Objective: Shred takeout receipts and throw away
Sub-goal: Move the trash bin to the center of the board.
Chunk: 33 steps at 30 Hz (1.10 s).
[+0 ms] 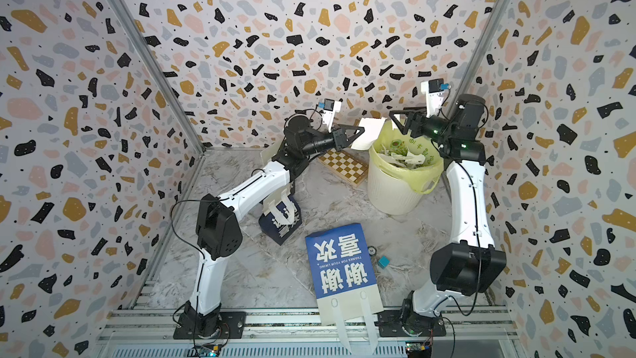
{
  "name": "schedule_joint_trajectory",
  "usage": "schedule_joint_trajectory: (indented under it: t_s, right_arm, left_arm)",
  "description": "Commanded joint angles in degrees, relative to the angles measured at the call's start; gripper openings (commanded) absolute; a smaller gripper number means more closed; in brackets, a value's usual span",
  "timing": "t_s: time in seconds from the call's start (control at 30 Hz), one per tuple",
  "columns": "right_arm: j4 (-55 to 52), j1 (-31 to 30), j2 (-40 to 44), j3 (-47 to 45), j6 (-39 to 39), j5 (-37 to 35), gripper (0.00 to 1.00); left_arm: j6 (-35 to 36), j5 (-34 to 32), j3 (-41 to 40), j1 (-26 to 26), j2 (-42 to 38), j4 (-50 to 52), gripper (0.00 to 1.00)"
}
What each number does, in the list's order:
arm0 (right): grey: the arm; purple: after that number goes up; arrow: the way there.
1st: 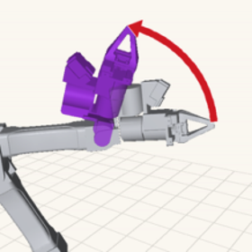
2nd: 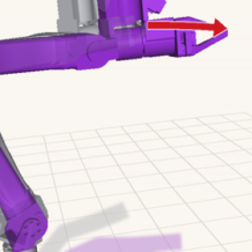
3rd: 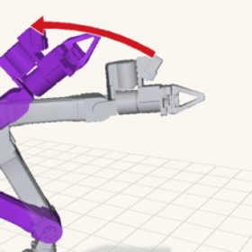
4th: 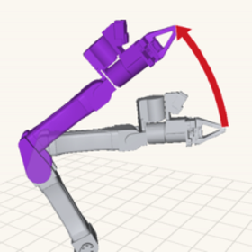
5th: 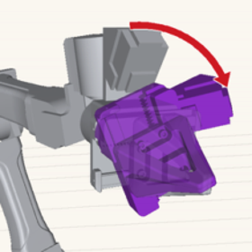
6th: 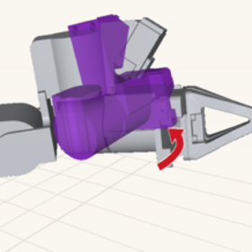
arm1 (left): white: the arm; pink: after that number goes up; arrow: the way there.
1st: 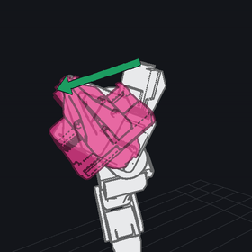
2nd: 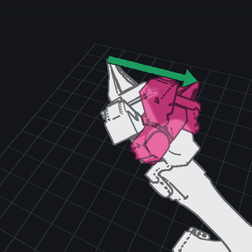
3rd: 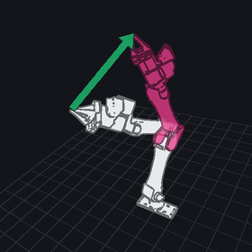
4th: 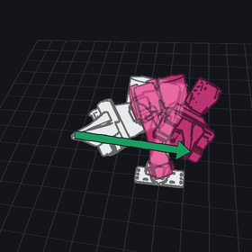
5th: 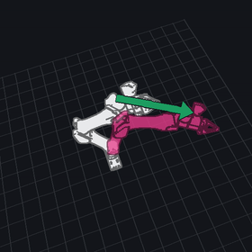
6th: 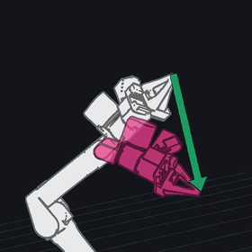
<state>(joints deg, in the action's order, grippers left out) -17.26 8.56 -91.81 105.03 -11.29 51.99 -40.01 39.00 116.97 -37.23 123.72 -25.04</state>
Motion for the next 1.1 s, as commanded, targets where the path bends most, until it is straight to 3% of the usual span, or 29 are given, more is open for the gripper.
schedule_joint_trajectory:
  t_s: [0.0,0.07,0.3,0.47,0.6,0.83,1.07]
  right_arm:
    - [-5.7,-0.5,1.3,0.8,-0.1,-11.3,0.70]
    - [-10.3,-1.2,-0.5,1.5,-1.1,-17.2,0.69]
    - [-21.6,-10.9,-5.9,7.3,1.5,-25.3,0.70]
    - [-26.6,-14.3,-9.2,9.0,0.2,-28.3,0.70]
    - [-30.6,-16.0,-12.3,11.3,0.2,-26.7,0.70]
    - [-30.4,-17.7,-12.3,11.5,-1.8,-15.9,0.66]
    - [-24.1,-22.0,-8.6,4.1,-6.3,-11.1,0.66]
  left_arm:
    - [-4.4,-0.6,-0.2,0.7,-1.2,-10.4,0.00]
    - [-5.2,-0.5,-0.9,1.3,-2.3,-11.9,0.00]
    - [-4.4,-2.5,-6.4,4.4,-10.3,-11.8,0.00]
    - [-1.1,-2.9,-12.1,6.2,-17.0,-9.5,0.00]
    - [0.2,-3.0,-16.5,6.6,-21.1,-8.8,0.00]
    - [3.7,-3.4,-22.0,6.7,-27.6,-5.9,0.00]
    - [3.9,-3.9,-26.9,8.1,-32.9,-5.6,0.00]
